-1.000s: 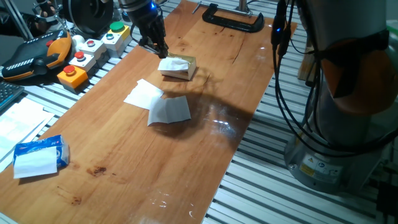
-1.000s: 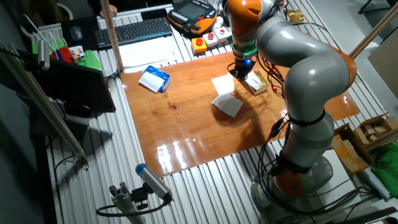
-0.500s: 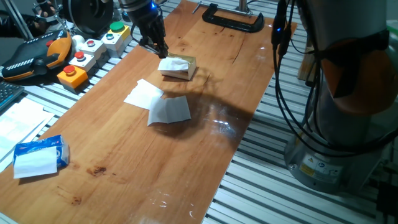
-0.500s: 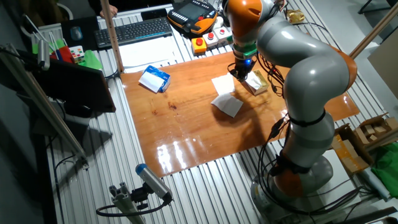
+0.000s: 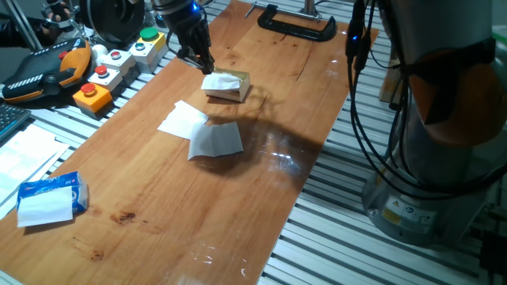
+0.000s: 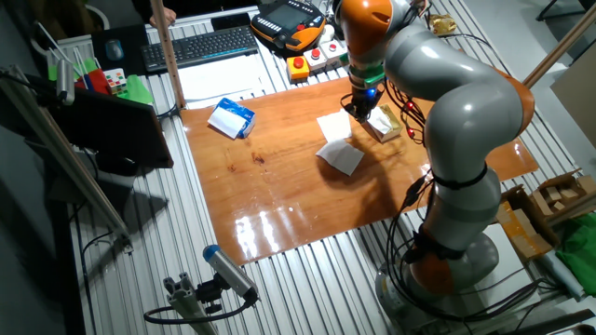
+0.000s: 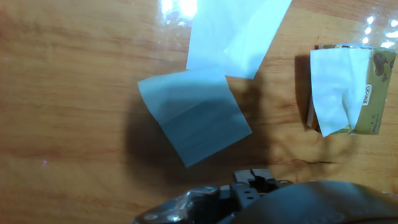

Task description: Pull out a napkin

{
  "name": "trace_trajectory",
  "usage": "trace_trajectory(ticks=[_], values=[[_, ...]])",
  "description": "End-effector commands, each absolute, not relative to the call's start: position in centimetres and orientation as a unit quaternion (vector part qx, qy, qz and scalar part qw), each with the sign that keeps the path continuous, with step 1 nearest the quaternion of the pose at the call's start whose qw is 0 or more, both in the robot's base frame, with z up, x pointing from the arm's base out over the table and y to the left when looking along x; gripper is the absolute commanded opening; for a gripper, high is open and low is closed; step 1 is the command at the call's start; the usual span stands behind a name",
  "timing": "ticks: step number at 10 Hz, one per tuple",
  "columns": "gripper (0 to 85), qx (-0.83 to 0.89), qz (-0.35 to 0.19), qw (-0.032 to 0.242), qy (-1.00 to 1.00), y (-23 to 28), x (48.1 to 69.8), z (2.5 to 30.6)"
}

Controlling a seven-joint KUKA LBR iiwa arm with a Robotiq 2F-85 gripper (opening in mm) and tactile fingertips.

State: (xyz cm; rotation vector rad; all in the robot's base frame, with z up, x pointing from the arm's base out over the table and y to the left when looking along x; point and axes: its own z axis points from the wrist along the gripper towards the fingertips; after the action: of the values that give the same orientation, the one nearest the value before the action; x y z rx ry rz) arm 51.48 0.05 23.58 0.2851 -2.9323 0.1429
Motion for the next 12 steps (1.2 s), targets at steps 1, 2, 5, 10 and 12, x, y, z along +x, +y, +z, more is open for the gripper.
trace_trajectory(ticks=[1,2,5,10,12], values=[[0.7,0.095,0.036,0.063,-0.993,0.0,51.5,23.6],[0.7,0.086,0.016,0.077,-0.993,0.0,51.5,23.6],[0.7,0.066,0.062,0.044,-0.995,0.0,51.5,23.6],[9.0,0.082,0.124,0.041,-0.988,-0.4,51.9,23.2],[28.7,0.088,0.151,0.018,-0.984,-0.8,53.5,21.8]])
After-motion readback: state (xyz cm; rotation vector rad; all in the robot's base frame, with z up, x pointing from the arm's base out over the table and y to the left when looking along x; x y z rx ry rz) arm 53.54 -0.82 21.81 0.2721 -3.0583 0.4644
